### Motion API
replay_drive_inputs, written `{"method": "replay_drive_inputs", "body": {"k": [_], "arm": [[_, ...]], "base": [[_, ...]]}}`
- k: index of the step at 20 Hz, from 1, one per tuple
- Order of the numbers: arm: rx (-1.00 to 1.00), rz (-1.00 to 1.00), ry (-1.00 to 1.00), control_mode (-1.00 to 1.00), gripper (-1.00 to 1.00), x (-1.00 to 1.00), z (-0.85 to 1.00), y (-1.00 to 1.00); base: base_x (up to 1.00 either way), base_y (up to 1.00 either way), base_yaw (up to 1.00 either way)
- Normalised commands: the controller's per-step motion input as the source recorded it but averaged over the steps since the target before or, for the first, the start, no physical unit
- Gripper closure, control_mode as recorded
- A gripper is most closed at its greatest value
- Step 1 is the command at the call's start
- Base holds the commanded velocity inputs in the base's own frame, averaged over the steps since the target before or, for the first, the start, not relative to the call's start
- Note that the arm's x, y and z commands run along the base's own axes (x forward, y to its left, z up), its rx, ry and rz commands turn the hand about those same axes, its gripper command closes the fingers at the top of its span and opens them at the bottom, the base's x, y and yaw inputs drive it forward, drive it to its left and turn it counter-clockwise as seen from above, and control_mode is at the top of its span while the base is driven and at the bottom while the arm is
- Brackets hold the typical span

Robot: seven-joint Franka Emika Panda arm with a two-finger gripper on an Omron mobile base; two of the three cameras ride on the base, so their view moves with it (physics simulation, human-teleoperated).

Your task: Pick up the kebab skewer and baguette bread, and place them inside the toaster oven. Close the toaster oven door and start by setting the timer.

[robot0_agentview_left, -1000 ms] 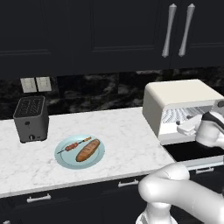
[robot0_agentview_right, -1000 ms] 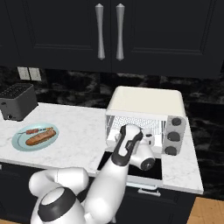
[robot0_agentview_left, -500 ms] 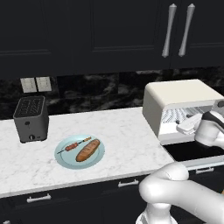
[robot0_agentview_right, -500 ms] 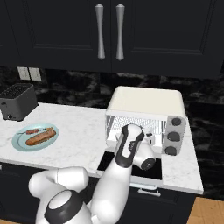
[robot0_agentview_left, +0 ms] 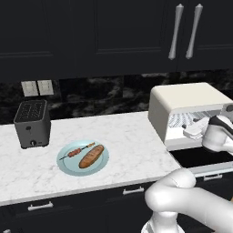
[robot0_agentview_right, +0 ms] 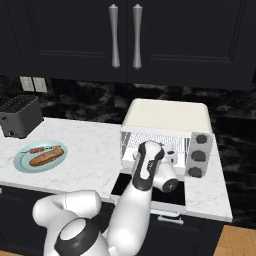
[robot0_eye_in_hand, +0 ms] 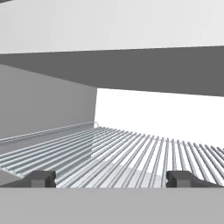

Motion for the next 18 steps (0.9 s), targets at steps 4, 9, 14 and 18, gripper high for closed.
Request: {"method": "replay_drive_inputs", "body": {"k": [4,9,14,18], "arm": [[0.00,0.00,0.13,-1.00,-1.00,0.00,-0.47,0.00],[0.00,0.00,0.21,-1.00,-1.00,-0.18,-0.60,0.00],[0.00,-0.02,0.19,-1.00,-1.00,-0.74,-0.71,0.00],[0.00,0.00,0.18,-1.00,-1.00,-1.00,-0.57,0.00]], "base": [[0.00,0.00,0.00],[0.00,0.00,0.00],[0.00,0.00,0.00],[0.00,0.00,0.00]]}}
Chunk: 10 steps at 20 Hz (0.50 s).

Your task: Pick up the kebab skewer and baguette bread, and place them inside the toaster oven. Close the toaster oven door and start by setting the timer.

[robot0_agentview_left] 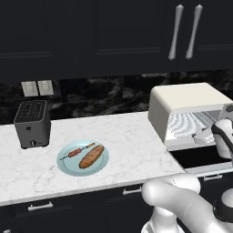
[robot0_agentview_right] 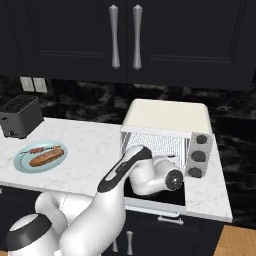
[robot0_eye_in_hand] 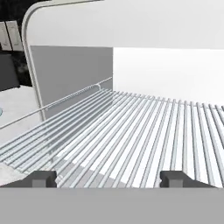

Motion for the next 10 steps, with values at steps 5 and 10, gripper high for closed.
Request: {"method": "replay_drive_inputs", "body": {"k": [5,10], "arm": [[0.00,0.00,0.27,-1.00,-1.00,-0.98,-0.33,0.00],[0.00,0.00,0.32,-1.00,-1.00,-0.90,-0.10,-0.08]], "base": [[0.00,0.00,0.00],[0.00,0.00,0.00]]}}
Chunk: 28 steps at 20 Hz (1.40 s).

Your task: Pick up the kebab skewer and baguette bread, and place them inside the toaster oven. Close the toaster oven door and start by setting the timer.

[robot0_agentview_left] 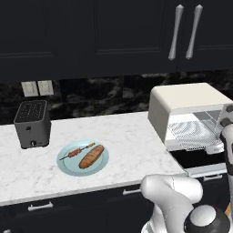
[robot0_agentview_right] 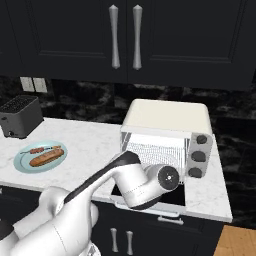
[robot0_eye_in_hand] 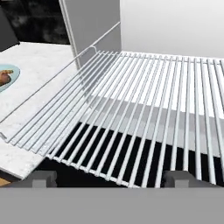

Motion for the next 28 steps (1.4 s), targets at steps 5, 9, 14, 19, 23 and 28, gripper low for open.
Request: {"method": "replay_drive_inputs", "body": {"k": [5,9,14,19,23,28], "arm": [[0.04,0.00,0.10,-1.00,-1.00,-0.90,0.93,0.18],[0.00,0.00,0.17,-1.00,-1.00,-0.48,0.94,0.94],[0.00,0.00,0.24,-1.00,-1.00,-0.13,0.28,1.00],[-0.01,0.00,0.13,-1.00,-1.00,0.09,0.05,1.00],[-0.01,-0.04,0.09,-1.00,-1.00,0.11,-0.01,1.00],[0.00,-0.13,0.00,-1.00,-1.00,0.20,0.00,1.00]], "base": [[0.00,0.00,0.00],[0.00,0.00,0.00],[0.00,0.00,0.00],[0.00,0.00,0.00],[0.00,0.00,0.00],[0.00,0.00,0.00]]}}
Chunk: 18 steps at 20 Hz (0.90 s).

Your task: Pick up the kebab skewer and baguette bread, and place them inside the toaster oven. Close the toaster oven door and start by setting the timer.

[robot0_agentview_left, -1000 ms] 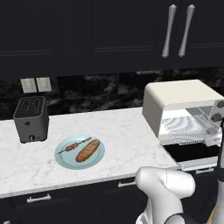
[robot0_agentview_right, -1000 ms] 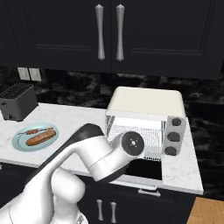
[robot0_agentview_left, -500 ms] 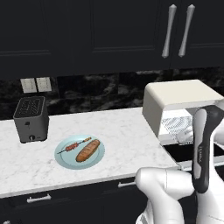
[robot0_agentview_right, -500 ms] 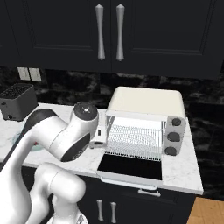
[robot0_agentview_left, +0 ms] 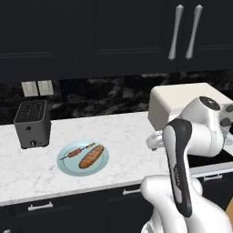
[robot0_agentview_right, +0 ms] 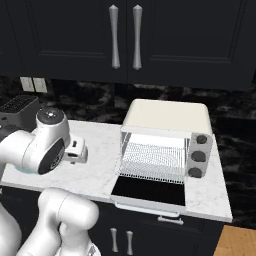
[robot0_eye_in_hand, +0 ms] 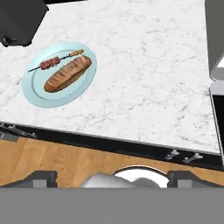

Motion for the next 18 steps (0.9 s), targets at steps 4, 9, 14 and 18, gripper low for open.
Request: {"method": "replay_drive_inputs", "body": {"k": [4,9,14,18], "arm": [[0.00,-0.19,0.04,-1.00,-1.00,0.30,0.00,1.00],[0.00,-0.21,0.11,-1.00,-1.00,0.33,-0.10,1.00],[0.00,-0.17,0.17,-1.00,-1.00,0.44,-0.38,1.00],[0.00,-0.13,0.17,-1.00,-1.00,0.43,-0.50,0.70]], "base": [[0.00,0.00,0.00],[0.00,0.00,0.00],[0.00,0.00,0.00],[0.00,0.00,0.00]]}}
